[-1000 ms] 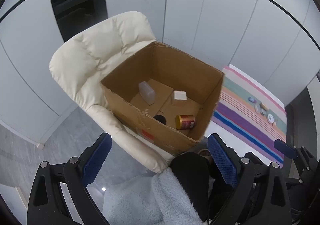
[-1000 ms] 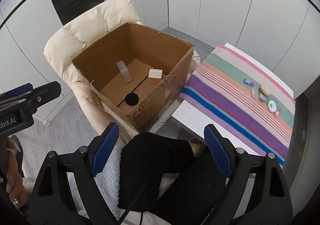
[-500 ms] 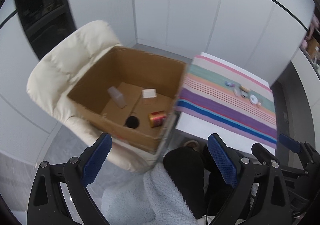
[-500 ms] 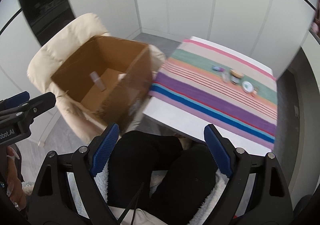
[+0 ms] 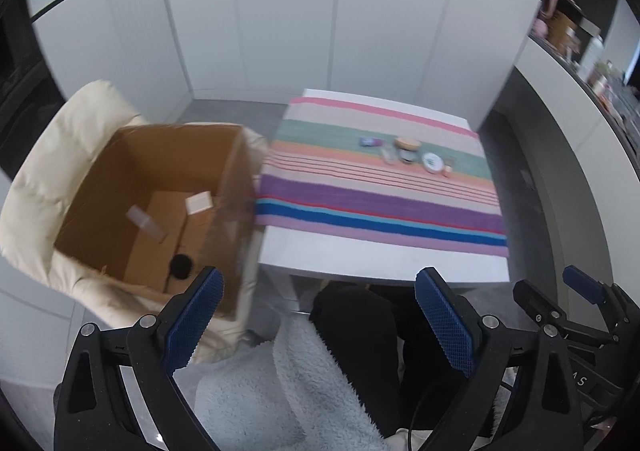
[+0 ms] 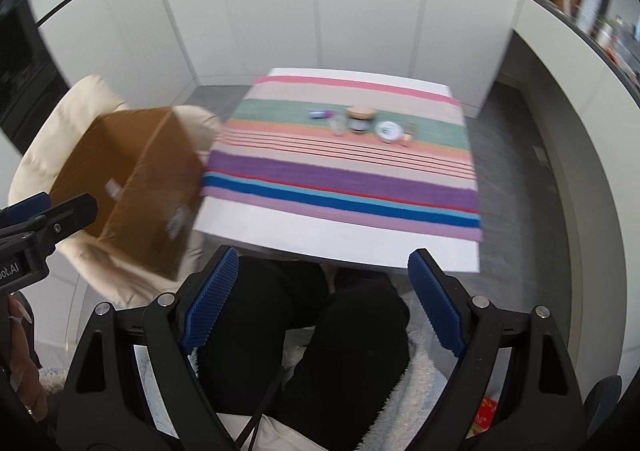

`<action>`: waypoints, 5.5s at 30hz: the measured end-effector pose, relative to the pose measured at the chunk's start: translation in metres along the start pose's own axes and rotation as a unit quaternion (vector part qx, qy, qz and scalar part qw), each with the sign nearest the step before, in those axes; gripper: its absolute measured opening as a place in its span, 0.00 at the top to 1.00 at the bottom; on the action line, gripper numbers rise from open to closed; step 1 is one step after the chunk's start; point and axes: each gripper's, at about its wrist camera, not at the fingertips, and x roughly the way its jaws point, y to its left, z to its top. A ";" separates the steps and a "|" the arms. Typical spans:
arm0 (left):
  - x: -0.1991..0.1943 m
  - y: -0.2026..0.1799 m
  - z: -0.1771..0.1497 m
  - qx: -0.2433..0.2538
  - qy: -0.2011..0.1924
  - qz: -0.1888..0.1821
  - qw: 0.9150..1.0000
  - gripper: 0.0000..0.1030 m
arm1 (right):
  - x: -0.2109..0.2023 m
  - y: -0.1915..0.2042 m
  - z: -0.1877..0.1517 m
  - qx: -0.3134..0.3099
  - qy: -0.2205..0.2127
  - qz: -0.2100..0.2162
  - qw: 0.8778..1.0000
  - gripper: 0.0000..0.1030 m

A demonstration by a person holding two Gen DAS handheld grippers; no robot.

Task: Organize objects
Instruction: 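Withdraw both tools from the box back over the striped cloth, then grasp the glass bottle with the right tool while the left tool grasps the purple tube, then lift the glass bottle and purple tube off the cloth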

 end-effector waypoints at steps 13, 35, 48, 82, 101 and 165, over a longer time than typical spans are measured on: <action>0.031 -0.037 0.009 0.029 0.030 -0.019 0.999 0.05 | 0.012 -0.066 -0.007 0.065 0.017 -0.037 0.997 0.14; 0.227 -0.044 0.106 -0.003 0.087 -0.023 0.996 0.05 | 0.182 -0.139 0.068 0.077 -0.029 -0.038 0.996 0.14; 0.366 -0.061 0.149 0.007 0.155 -0.021 0.988 0.05 | 0.364 -0.195 0.134 -0.143 -0.016 0.021 0.989 0.14; 0.509 -0.110 0.220 -0.050 0.138 0.046 0.988 0.10 | 0.423 -0.173 0.152 0.025 0.050 -0.010 0.998 0.35; 0.467 -0.081 0.206 -0.016 0.111 0.032 0.993 0.43 | 0.402 -0.189 0.151 0.067 0.083 -0.025 0.994 0.36; 0.057 -0.067 0.289 0.011 -0.081 0.019 0.996 0.43 | -0.005 -0.159 0.273 0.071 -0.111 -0.100 0.986 0.35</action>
